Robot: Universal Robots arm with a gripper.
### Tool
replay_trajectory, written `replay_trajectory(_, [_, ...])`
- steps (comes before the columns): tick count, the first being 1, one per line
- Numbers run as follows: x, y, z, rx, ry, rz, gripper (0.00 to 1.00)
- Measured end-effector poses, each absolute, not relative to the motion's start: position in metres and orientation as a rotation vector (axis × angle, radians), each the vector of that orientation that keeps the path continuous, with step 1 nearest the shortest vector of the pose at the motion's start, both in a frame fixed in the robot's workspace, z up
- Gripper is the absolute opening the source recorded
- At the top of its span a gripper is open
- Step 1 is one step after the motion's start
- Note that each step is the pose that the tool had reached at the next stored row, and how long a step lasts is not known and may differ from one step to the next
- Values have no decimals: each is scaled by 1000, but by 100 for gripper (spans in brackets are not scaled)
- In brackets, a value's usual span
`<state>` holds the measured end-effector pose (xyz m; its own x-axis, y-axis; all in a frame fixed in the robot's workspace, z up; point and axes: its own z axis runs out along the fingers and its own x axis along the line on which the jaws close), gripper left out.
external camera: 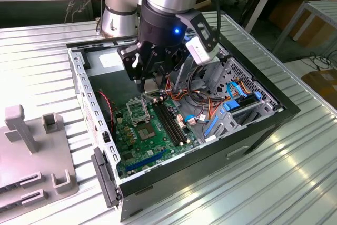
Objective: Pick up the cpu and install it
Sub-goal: 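Place the cpu into insertion slot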
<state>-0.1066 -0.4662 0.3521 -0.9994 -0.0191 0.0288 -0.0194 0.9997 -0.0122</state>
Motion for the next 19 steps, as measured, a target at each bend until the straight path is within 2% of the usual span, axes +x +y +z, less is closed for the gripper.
replay_trajectory(19, [-107, -467, 342, 30, -3113, 19, 47])
